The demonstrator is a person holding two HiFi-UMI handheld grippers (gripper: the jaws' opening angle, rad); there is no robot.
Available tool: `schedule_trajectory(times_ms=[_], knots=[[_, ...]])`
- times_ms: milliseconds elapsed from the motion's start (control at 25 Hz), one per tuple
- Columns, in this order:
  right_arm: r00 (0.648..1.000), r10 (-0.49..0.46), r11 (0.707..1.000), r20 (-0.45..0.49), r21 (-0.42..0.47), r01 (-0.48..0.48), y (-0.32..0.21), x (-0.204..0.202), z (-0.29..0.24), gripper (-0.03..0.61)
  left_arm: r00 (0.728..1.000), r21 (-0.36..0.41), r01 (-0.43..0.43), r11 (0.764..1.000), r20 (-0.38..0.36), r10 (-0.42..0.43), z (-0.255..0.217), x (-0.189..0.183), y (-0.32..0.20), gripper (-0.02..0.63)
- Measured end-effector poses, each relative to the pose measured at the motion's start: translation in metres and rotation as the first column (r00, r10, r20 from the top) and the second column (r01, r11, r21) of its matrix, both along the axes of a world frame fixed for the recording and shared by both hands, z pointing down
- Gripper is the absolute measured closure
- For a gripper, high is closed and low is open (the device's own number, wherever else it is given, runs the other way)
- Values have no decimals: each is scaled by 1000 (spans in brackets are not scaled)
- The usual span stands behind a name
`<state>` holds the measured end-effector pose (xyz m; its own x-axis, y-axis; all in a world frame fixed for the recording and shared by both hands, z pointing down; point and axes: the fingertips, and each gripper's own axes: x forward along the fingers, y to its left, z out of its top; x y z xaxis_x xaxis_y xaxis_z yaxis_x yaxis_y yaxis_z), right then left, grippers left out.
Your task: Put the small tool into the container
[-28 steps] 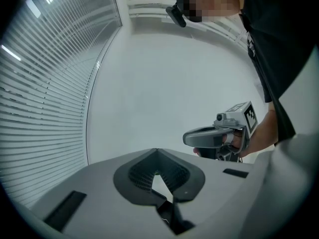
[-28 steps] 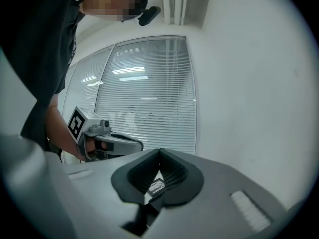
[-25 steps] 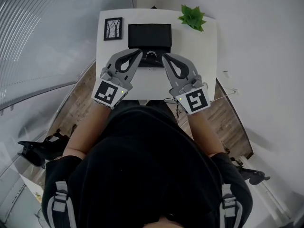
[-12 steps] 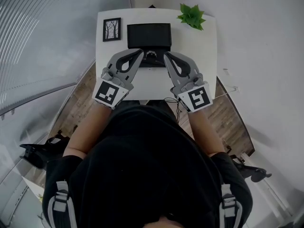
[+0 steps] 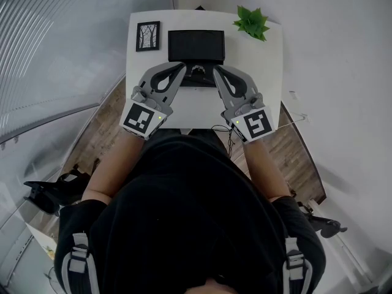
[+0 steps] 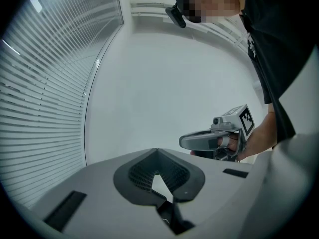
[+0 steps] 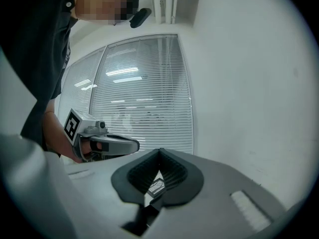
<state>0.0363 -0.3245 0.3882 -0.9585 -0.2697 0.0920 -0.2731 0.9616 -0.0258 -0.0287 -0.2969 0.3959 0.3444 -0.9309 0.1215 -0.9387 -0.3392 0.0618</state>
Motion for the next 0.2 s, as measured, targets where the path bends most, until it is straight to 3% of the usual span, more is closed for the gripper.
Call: schedule_trajectory(times_ms=[200], knots=[[1000,-11,1000,-5,-1,11,3,-3,1,569,1000,3,2,1000,-14,-2,-4,0,0,607]])
